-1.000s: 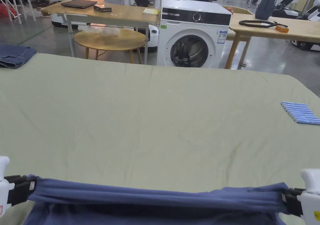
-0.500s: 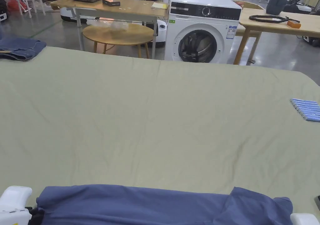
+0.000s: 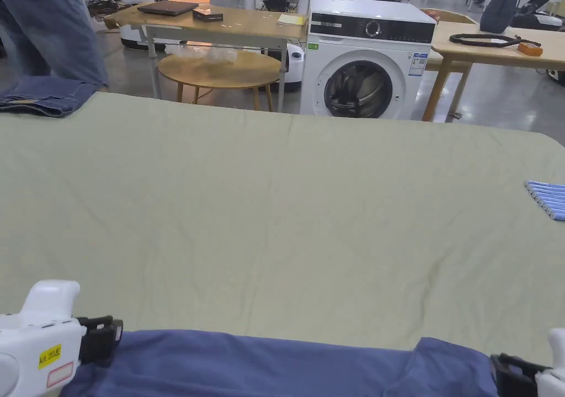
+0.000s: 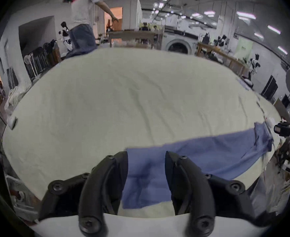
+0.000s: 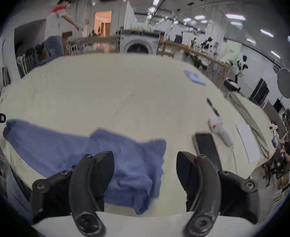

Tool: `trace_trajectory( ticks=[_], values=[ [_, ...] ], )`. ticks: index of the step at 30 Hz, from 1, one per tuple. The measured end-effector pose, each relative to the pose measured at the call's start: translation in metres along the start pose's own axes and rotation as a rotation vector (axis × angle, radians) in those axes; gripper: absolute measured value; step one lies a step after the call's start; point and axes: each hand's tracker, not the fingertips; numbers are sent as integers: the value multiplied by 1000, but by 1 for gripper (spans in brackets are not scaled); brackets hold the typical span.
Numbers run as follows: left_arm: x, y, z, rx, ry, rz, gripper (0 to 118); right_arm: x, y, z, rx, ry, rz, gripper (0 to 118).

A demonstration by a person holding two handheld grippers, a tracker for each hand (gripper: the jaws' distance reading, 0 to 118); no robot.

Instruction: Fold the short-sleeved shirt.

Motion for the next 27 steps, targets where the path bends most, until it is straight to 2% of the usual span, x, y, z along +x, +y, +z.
trace_trajectory(
  ticks=[3, 7, 8, 11, 12, 14, 15, 17, 23, 27],
  values=[
    [16, 12, -1, 106, 4, -6, 43, -21, 14, -2, 136, -7, -21, 78],
    [38, 31, -2, 290, 14, -28, 43, -56, 33, 7, 330, 21, -88, 77],
    [45, 35, -1, 326, 21, -36, 43, -64, 37, 9, 373, 23, -98, 70],
    [63, 41, 5, 438, 38, -55, 40, -86, 44, 15, 496, 3, -125, 13],
    [72, 44, 10, 468, 53, -61, 30, -92, 47, 16, 517, 36, -129, 3],
    [81, 46, 15, 523, 68, -80, 4, -103, 51, 19, 544, 44, -133, 0],
    [84, 47, 17, 539, 76, -84, 0, -107, 53, 18, 550, 56, -137, 0],
    [89, 50, 19, 580, 112, -83, 0, -114, 57, 20, 556, 63, -142, 0],
    [82, 53, 31, 582, 91, -61, 0, -125, 61, 23, 578, 51, -133, 0],
    [50, 50, 34, 435, 36, 10, 0, -128, 60, 13, 555, 70, -136, 0]
  ],
)
